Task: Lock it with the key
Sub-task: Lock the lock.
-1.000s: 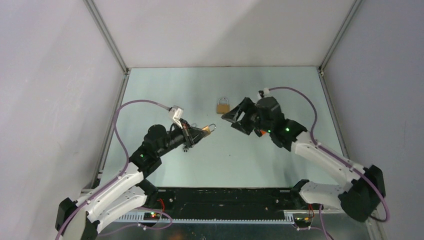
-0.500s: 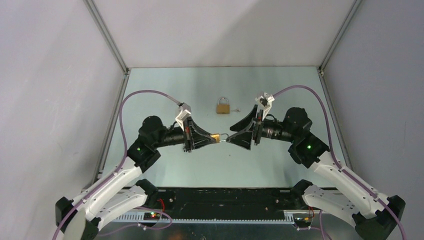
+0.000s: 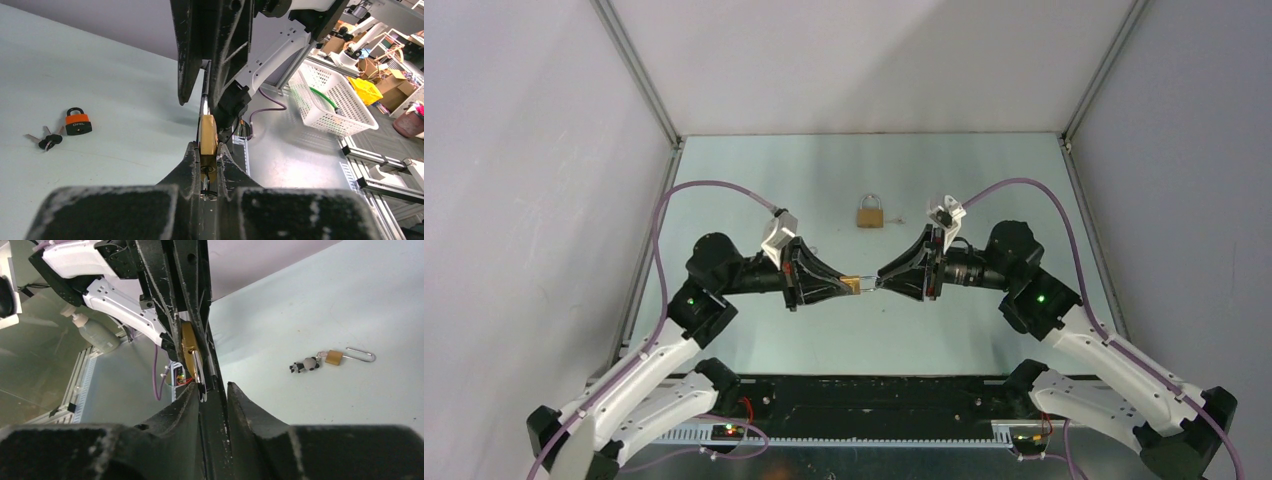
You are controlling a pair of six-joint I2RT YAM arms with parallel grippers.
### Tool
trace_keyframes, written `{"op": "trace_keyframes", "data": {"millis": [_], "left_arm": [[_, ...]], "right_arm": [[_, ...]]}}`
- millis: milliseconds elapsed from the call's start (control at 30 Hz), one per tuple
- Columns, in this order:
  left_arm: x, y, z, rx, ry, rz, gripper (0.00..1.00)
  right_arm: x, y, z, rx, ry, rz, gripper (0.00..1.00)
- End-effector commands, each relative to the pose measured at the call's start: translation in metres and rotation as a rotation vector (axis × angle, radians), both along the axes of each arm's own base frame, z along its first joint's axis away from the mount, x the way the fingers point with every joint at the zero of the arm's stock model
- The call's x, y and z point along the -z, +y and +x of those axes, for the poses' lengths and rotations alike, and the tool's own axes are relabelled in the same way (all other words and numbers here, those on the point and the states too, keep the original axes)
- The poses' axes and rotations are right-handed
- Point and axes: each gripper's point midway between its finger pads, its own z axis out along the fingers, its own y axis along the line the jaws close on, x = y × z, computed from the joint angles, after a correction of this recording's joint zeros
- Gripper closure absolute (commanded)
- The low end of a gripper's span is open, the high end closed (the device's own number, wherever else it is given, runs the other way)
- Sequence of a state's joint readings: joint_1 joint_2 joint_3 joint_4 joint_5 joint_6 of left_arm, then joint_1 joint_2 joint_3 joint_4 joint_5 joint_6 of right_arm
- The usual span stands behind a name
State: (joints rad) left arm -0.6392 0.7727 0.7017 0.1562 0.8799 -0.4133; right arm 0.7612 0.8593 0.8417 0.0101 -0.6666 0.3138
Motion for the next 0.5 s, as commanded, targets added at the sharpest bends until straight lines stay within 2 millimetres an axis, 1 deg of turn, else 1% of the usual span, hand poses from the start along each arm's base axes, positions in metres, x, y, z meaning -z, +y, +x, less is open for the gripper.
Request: {"op": "trace_keyframes", "data": {"millis": [0, 33, 67, 100, 133, 233, 367, 467], "left_arm": [[-0.031, 0.005, -0.013, 0.034, -0.118, -0.069, 1.0], [-0.032, 0.006, -0.013, 0.03, -0.119, -0.072, 1.0], [-0.033, 0.006, -0.014, 0.028, -0.121, -0.074, 1.0], [-0.033, 0.007, -0.014, 0.025, -0.121, -0.075, 1.0], [-0.034, 0.007, -0.013, 0.022, -0.121, -0.076, 1.0], [-0.033, 0.005, -0.009, 0.005, -0.102, -0.075, 1.0], [-0.03, 0.002, -0.007, 0.012, -0.079, -0.065, 1.0], [-0.029, 0.002, -0.006, 0.001, -0.077, -0.066, 1.0]], "right_arm": [[-0.015, 0.001, -0.003, -0.012, -0.039, 0.05, 0.77], [-0.015, 0.002, -0.004, -0.022, -0.036, 0.052, 0.81], [-0.015, 0.004, -0.006, -0.036, -0.035, 0.051, 0.89], [-0.015, 0.005, -0.008, -0.046, -0.036, 0.053, 0.93], [-0.016, 0.006, -0.011, -0.06, -0.039, 0.056, 1.0], [-0.017, 0.01, -0.019, -0.091, -0.058, 0.062, 1.0], [-0.019, 0.013, -0.018, -0.085, -0.074, 0.071, 1.0], [-0.021, 0.013, -0.022, -0.099, -0.091, 0.075, 1.0]]}}
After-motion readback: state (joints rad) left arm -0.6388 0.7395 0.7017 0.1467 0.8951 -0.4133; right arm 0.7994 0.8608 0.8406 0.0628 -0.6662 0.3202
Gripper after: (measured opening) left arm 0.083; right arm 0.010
